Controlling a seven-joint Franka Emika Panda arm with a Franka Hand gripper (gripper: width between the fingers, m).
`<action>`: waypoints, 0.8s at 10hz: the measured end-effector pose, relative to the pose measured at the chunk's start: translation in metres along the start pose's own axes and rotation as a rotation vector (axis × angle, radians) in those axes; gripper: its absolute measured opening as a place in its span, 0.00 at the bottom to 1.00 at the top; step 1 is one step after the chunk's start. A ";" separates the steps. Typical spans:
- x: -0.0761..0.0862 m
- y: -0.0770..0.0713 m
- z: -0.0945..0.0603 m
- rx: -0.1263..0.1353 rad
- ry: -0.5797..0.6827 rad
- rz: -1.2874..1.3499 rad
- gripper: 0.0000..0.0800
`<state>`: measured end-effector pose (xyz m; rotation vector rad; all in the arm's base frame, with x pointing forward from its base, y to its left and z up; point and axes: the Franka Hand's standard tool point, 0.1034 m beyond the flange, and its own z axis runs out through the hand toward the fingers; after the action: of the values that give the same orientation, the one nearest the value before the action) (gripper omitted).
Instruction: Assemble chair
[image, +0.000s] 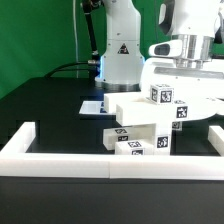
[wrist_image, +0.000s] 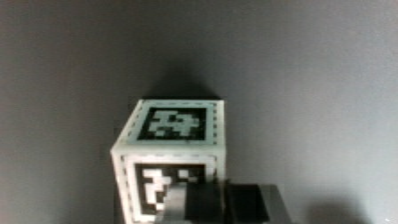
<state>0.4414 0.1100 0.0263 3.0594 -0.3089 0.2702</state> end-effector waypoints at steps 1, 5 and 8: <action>0.000 0.001 0.000 0.000 0.000 0.001 0.01; 0.000 0.000 -0.001 0.001 0.000 0.002 0.07; 0.002 -0.001 -0.003 0.004 0.003 0.003 0.41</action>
Offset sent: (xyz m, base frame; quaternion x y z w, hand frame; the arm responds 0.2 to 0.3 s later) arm 0.0000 0.0000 0.0000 0.0000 0.0000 0.0000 1.0000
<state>0.4428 0.1107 0.0290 3.0629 -0.3127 0.2753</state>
